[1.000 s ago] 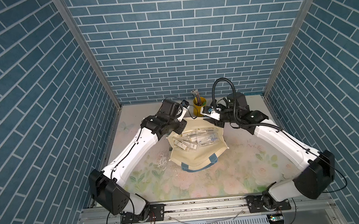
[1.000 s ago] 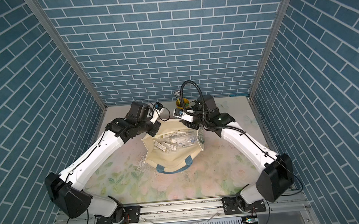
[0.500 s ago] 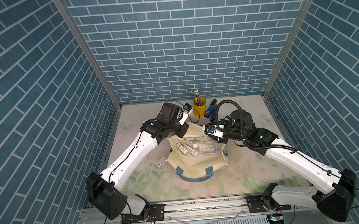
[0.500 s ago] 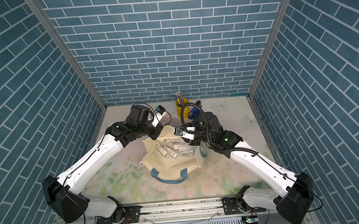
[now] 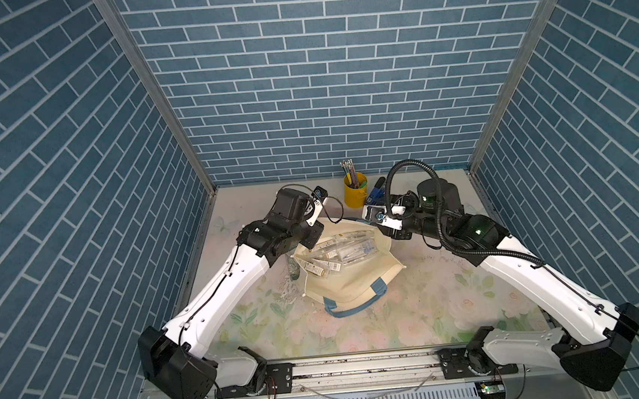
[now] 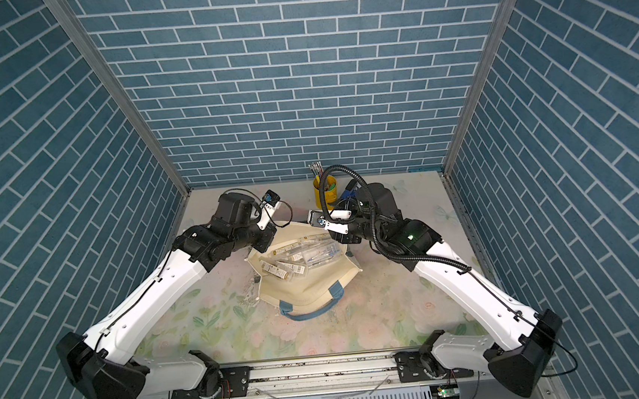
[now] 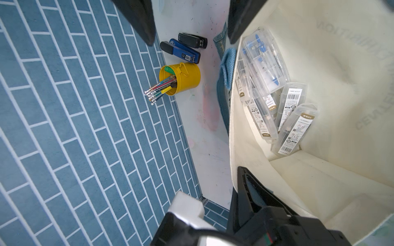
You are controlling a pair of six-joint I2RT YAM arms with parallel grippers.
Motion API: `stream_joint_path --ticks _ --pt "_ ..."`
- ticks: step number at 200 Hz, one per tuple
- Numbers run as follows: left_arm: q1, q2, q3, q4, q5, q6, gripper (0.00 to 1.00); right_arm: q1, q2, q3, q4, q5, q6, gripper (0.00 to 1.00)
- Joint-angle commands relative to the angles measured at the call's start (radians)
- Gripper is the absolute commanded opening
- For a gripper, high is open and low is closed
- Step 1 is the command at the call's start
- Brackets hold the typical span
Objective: Take out the compass set from the canvas bag
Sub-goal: Adjust the canvas bag at the center of the board, then pick up the compass set from the canvas bag.
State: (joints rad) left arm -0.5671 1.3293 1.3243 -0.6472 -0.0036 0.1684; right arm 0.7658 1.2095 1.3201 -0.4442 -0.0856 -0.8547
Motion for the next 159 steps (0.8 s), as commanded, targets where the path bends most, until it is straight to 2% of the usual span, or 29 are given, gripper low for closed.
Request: stream_joint_path --ticks 1,21,33,73,105,129,159 --pt "0.005 -0.039 -0.009 0.098 -0.001 -0.013 0.0 0.096 -0.033 0.003 -0.053 0.004 -0.012 0.44" --pt "0.005 -0.051 -0.018 0.115 0.004 -0.007 0.0 0.217 -0.029 -0.118 0.071 0.004 0.007 0.41" --pt "0.005 -0.057 -0.019 0.122 0.006 -0.004 0.0 0.25 0.004 -0.171 0.161 -0.031 0.055 0.37" --pt "0.005 -0.079 -0.04 0.162 0.025 -0.006 0.0 0.274 0.123 -0.351 0.363 -0.03 0.183 0.33" --pt "0.005 -0.106 -0.064 0.187 0.031 -0.029 0.0 0.282 0.214 -0.515 0.601 -0.03 0.28 0.33" --pt "0.005 -0.129 -0.095 0.219 0.027 -0.048 0.0 0.29 0.325 -0.563 0.71 -0.008 0.336 0.33" --pt "0.002 -0.141 -0.137 0.275 0.041 -0.063 0.0 0.314 0.432 -0.548 0.783 0.055 0.38 0.33"
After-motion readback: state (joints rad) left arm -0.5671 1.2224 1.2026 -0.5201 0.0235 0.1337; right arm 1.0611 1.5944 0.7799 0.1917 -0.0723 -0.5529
